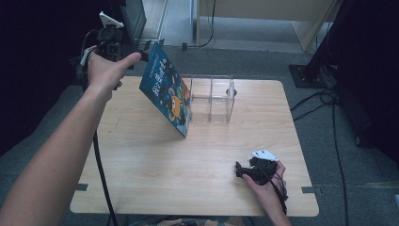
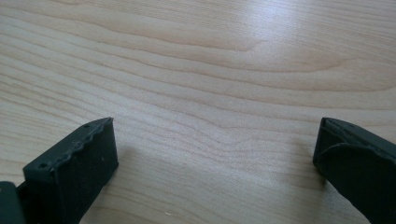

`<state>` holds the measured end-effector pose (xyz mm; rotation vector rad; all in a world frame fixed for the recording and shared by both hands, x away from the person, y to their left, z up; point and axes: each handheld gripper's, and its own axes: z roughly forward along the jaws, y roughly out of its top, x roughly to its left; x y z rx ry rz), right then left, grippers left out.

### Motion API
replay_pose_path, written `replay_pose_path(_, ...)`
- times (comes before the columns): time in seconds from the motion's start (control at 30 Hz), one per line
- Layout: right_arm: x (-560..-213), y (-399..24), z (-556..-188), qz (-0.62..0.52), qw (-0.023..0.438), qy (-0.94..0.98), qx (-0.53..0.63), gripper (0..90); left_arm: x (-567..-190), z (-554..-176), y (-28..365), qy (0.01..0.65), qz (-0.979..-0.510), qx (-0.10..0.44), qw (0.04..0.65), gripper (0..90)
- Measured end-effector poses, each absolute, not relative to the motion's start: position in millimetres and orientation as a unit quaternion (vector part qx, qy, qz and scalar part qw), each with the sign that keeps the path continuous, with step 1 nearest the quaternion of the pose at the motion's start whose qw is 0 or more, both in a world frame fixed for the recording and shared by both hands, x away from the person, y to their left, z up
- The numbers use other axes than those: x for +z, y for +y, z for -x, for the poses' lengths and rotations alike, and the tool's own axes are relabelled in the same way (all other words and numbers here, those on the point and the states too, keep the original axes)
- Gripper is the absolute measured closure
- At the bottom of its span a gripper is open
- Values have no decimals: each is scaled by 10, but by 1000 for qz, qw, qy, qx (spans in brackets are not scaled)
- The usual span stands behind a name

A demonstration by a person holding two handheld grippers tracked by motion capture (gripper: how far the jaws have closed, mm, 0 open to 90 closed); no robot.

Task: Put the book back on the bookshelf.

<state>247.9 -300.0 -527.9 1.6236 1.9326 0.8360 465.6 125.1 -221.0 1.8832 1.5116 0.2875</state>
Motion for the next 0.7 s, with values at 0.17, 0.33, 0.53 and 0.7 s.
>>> replay_pose_path(0.17, -5279, -2993, -2482, -595, 240, 704, 304, 0, -2226, -4566, 1311, 579, -734, 115, 335, 228)
replay_pose_path(0.33, -5279, -2993, -2483, -595, 241, 704, 304, 0, -2214, -4470, 1348, 571, -743, 121, 327, 211)
replay_pose_path(0.53, -5278, -2992, -2483, -595, 240, 704, 304, 0, -2171, -4442, 1492, 578, -738, 122, 326, 211)
replay_pose_path(0.7, -5279, -2991, -2483, -596, 241, 703, 304, 0, -2221, -4421, 1587, 583, -736, 125, 322, 212)
